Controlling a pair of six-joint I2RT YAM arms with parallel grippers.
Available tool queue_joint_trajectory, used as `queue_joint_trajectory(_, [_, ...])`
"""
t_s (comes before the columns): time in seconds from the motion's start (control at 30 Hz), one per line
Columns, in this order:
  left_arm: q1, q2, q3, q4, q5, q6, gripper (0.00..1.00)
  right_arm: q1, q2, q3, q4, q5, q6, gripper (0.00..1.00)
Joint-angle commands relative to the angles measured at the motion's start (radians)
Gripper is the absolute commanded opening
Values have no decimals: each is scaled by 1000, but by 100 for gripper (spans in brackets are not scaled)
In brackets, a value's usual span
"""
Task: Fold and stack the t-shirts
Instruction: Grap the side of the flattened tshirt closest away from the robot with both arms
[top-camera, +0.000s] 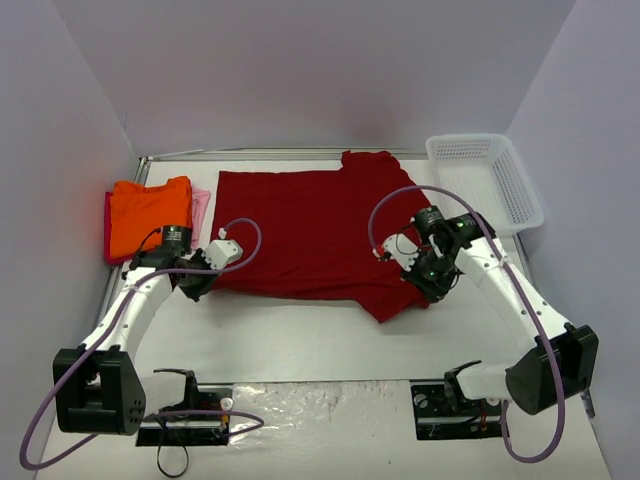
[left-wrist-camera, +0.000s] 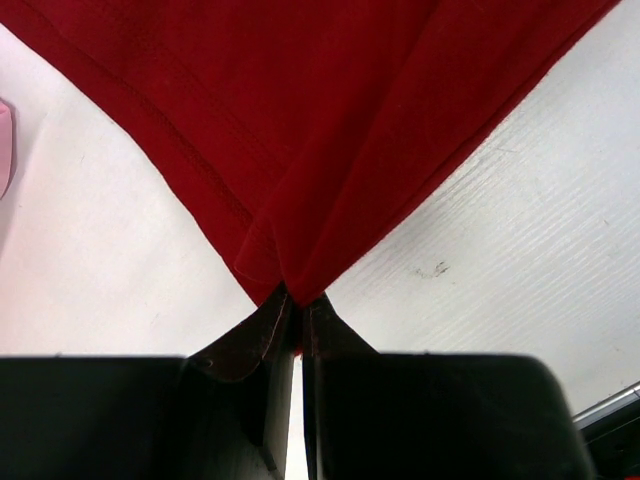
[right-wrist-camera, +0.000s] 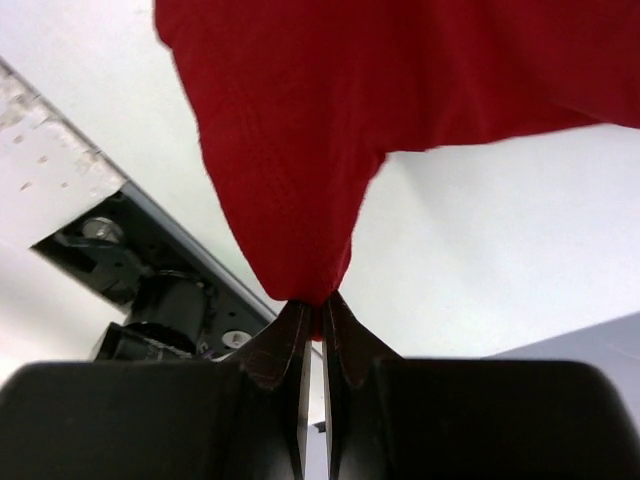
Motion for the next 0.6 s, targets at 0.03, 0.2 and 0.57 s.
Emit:
queue_joint_trajectory(0.03, [11,-16,2,13,-2,7,2,-76,16,92,-23,36,-63,0])
queue_joint_trajectory(0.2, [14,4,2,36,-23,0,2,-118,73,146,33,73,-72,0])
queue_joint_trajectory(0.57, [19,47,39,72,-54,-18,2,-213,297,375,73,15,-95,0])
